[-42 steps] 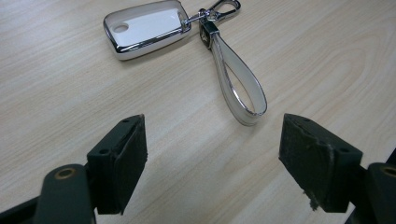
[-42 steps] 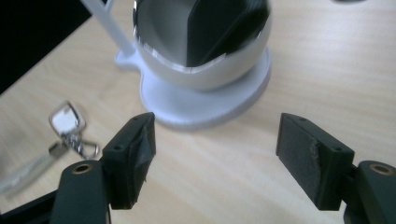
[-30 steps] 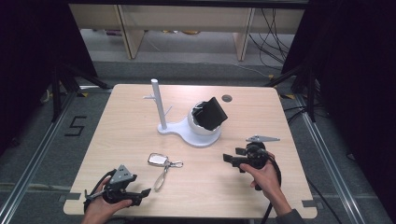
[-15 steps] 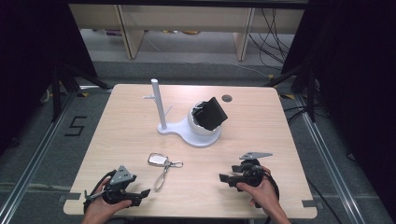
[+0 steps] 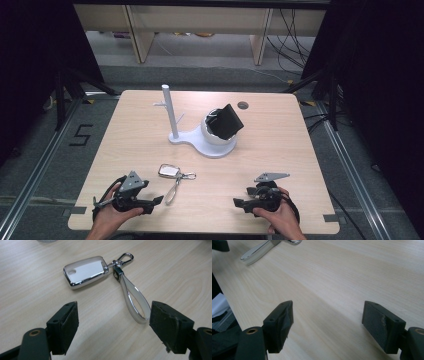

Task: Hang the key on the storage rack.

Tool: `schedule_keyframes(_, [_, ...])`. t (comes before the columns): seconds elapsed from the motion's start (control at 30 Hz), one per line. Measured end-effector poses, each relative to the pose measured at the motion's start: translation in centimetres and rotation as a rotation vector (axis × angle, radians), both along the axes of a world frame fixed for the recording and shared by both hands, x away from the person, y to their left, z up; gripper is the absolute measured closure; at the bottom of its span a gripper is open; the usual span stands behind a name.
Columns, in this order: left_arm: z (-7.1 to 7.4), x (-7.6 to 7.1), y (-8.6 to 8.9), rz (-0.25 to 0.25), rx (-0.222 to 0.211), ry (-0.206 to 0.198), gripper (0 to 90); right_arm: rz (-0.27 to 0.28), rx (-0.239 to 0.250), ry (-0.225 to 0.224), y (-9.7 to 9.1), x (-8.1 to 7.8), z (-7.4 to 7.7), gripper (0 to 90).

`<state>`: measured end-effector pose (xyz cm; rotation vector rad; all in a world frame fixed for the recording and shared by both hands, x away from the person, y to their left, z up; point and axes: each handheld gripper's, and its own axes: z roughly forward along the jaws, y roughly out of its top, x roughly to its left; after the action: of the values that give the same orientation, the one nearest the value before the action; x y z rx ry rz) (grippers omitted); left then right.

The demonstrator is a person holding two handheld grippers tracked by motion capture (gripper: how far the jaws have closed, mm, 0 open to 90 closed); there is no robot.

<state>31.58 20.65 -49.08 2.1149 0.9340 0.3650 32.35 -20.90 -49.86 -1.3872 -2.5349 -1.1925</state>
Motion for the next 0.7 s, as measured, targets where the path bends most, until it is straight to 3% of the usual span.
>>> schedule_keyframes(0.03, [0.1, 0.1, -0.2, 0.011, -0.011, 0.005, 23.1, 0.046, 0.0, -0.036, 0.0, 0.1, -0.2, 26.3])
schedule_keyframes(0.07, [0.3, 0.4, -0.3, 0.015, -0.007, 0.0, 23.3, 0.005, 0.003, 0.006, 0.3, -0.3, 0.0, 26.3])
schedule_keyframes(0.17, [1.2, 1.7, -1.0, -0.016, -0.003, 0.0, 25.5, 0.021, -0.009, -0.017, 0.3, -0.3, -0.1, 26.2])
schedule_keyframes(0.27, [1.7, 2.5, -1.6, -0.049, 0.014, -0.007, 28.3, 0.013, 0.005, -0.007, 0.2, -0.2, -0.1, 26.3])
schedule_keyframes(0.33, [2.1, 3.3, -2.5, -0.087, -0.003, -0.012, 29.3, 0.007, -0.012, -0.02, 0.1, -0.2, -0.1, 26.3])
schedule_keyframes(0.37, [2.5, 4.1, -3.3, -0.136, 0.018, 0.012, 31.6, 0.015, 0.007, 0.001, 0.0, -0.2, -0.1, 26.3])
schedule_keyframes(0.43, [2.6, 4.8, -4.3, -0.166, 0.074, 0.016, 34.2, 0.006, 0.017, 0.001, -0.1, -0.1, -0.1, 26.3])
schedule_keyframes(0.47, [2.6, 4.8, -4.3, -0.166, 0.074, 0.016, 35.8, 0.006, 0.017, 0.001, -0.1, -0.1, -0.1, 26.3])
schedule_keyframes(0.57, [2.6, 5.9, -5.9, -0.229, 0.166, 0.022, 39.5, 0.015, 0.019, -0.006, -0.2, -0.1, -0.2, 26.3])
schedule_keyframes(0.6, [2.5, 6.2, -6.4, -0.249, 0.195, 0.02, 42.5, 0.007, -0.003, -0.021, -0.2, 0.0, -0.1, 26.3])
schedule_keyframes(0.67, [2.5, 7.0, -7.3, -0.282, 0.227, 0.036, 44.2, 0.016, 0.004, -0.005, 0.0, -0.1, -0.1, 26.3])
schedule_keyframes(0.7, [2.5, 7.4, -8.2, -0.323, 0.265, 0.056, 47.6, 0.021, 0.002, -0.003, 0.1, -0.2, -0.1, 26.3])
